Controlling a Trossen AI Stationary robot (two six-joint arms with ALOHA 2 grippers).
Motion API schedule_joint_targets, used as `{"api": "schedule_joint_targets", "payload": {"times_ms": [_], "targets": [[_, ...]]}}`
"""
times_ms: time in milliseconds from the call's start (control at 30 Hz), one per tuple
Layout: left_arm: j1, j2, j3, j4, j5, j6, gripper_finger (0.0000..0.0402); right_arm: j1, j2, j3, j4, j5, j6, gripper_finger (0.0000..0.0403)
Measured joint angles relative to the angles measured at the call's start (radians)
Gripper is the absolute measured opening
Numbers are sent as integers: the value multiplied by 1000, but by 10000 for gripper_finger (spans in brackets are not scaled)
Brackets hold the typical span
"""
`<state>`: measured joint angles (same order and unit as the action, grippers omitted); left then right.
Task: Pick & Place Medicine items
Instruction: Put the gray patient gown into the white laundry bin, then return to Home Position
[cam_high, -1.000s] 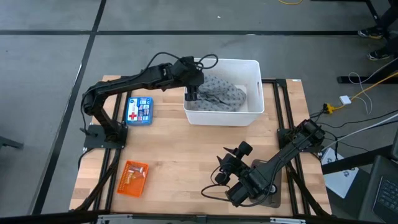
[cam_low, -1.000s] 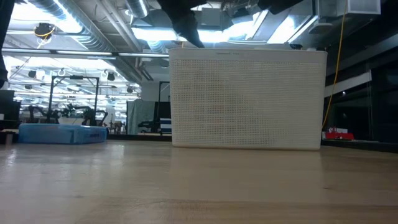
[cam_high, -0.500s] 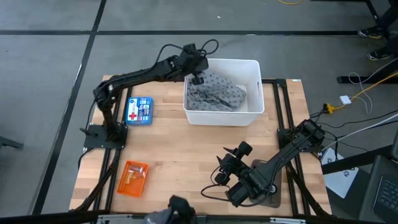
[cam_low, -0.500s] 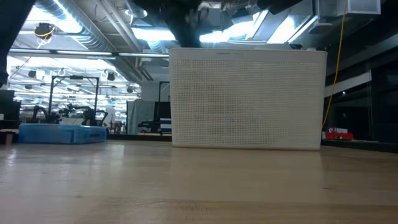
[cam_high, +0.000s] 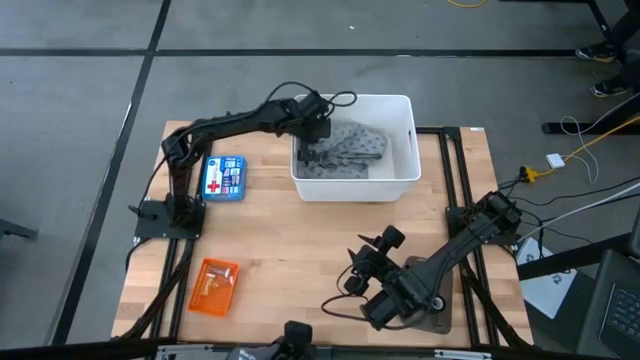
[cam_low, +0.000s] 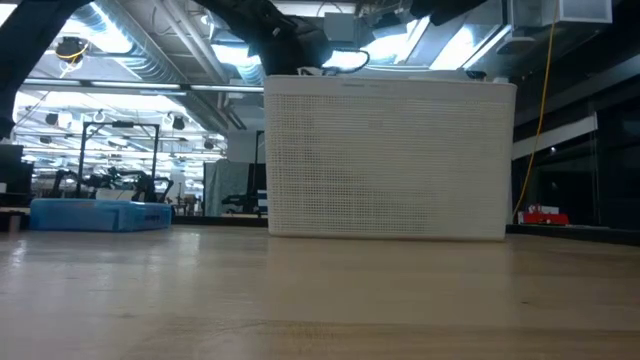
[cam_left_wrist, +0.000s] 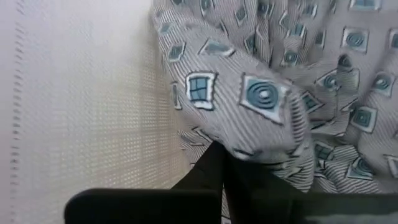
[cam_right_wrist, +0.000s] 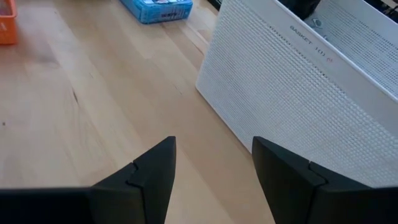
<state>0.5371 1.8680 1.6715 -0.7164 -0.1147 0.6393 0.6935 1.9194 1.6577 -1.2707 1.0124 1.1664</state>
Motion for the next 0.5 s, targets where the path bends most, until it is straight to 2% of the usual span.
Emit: {"api": "schedule_joint_targets", "payload": {"times_ms": [233,333,500], "targets": [[-32,-63,57,8,35,-3,3,-6,0,0,0,0,-4,212],[-51,-106,103,37,36,-62,1,-6,0,0,0,0,-4,212],[-92,-217,137,83,159,-160,5,-6,0,0,0,0,-8,212]]}}
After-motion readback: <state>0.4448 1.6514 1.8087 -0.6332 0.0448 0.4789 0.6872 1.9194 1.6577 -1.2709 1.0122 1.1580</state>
